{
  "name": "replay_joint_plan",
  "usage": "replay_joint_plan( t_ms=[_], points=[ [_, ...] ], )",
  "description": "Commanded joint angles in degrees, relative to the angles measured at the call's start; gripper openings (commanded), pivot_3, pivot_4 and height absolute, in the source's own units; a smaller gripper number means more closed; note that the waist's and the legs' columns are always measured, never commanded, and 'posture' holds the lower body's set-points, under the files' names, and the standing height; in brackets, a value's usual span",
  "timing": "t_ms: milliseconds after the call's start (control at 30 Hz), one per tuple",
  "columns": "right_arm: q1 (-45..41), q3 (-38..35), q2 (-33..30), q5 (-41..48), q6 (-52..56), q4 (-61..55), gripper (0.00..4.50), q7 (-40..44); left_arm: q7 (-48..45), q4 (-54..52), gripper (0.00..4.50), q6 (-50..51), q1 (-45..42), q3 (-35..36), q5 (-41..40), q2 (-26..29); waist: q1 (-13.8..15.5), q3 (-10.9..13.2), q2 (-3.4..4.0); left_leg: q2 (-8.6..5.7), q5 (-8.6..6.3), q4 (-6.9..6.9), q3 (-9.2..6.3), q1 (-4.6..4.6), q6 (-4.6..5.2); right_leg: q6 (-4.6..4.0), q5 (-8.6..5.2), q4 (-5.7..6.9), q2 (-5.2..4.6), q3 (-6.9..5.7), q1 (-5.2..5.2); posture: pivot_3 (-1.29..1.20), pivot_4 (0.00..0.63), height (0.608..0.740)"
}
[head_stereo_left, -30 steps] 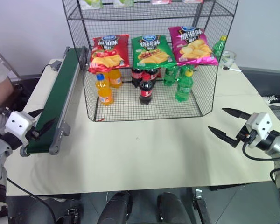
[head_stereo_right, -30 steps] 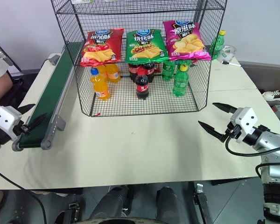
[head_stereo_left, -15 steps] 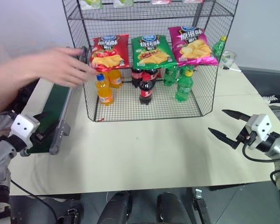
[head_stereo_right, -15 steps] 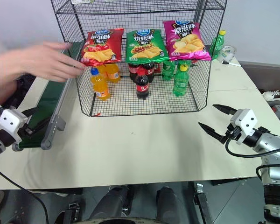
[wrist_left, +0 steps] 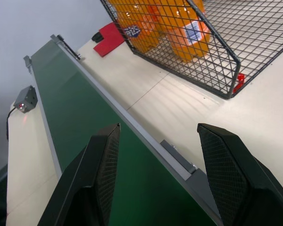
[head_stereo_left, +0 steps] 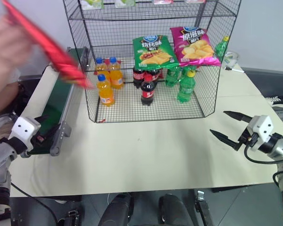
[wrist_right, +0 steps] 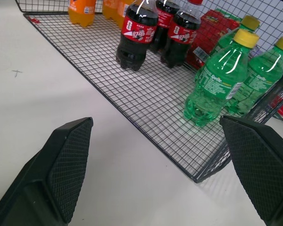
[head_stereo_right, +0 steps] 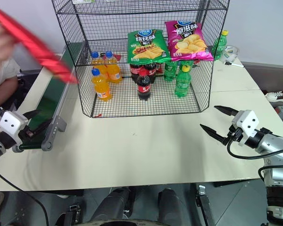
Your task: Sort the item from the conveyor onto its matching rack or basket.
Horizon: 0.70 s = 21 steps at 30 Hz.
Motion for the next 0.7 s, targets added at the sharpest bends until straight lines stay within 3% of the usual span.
replay_joint_plan(
  t_ms=[33,333,700],
  points=[
    [-0.68,-0.18,-0.62,0.22,-1.37,-0.38,4.5,0.47,0.19,-2.22,2.72,-0.29,-0.05,0.56,-0.37,0.91,0.0,0.0,0.0,0.0,0.0,0.0,0.0,0.0,0.0,0.0,0.0,0.0,0.0,0.0,0.0,0.0,0.15,0.74],
    [-2.29,0.17,-0.72,-0.16,-1.58,1.24,4.5,0.68,1.22,-2.98,2.72,0.26,-0.6,0.52,-0.37,0.26,0.0,0.0,0.0,0.0,0.0,0.0,0.0,0.0,0.0,0.0,0.0,0.0,0.0,0.0,0.0,0.0,0.15,0.74],
    [-2.73,1.39,-0.76,-0.79,-0.98,0.04,4.5,0.12,1.96,-7.58,2.72,9.94,1.11,1.22,-3.56,-2.14,0.0,0.0,0.0,0.0,0.0,0.0,0.0,0.0,0.0,0.02,0.01,0.01,0.01,0.0,0.0,0.0,0.15,0.74]
  ],
)
